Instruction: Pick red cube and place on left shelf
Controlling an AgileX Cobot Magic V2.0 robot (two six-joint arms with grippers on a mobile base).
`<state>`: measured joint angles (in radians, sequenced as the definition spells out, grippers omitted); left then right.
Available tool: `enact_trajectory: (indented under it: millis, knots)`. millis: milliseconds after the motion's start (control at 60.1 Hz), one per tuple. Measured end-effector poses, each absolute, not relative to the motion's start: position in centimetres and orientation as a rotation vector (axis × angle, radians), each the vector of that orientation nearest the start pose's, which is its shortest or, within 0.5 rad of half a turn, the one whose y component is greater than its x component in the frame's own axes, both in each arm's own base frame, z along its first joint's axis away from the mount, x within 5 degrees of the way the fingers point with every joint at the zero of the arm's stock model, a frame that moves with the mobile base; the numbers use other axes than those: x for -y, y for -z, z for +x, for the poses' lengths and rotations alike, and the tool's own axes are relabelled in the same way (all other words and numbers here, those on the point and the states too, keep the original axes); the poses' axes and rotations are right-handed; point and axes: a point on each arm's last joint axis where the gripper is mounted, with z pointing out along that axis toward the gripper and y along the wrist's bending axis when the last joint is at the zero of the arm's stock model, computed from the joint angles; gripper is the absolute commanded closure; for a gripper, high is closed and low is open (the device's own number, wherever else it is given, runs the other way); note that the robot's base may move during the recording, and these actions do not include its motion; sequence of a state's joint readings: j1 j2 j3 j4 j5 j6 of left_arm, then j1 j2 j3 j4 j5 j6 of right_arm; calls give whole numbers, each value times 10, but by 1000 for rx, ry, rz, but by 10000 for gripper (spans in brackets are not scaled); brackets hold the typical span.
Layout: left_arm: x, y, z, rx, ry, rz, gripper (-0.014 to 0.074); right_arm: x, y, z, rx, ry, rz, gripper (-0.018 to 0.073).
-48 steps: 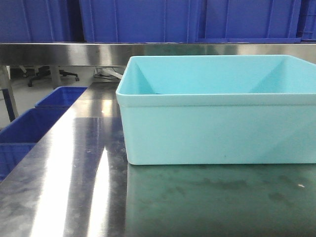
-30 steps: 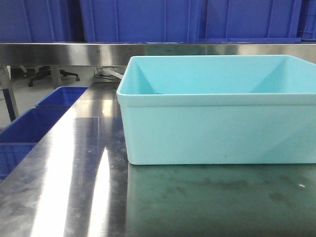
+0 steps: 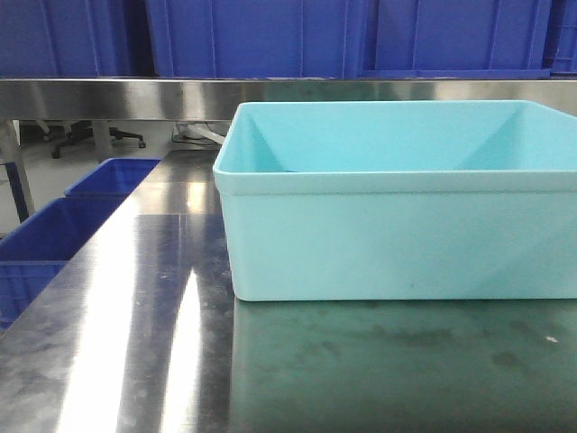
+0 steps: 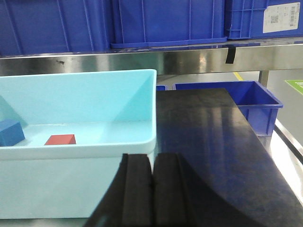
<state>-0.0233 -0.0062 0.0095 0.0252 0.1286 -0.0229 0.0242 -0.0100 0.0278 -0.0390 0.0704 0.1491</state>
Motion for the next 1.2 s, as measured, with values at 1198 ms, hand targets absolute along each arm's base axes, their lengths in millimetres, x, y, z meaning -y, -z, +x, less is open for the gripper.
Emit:
enact_trajectory:
  millis: [1198]
  knots:
    - [1, -199, 56, -1615, 14, 18, 495, -33, -373, 232, -1742, -239, 44, 512]
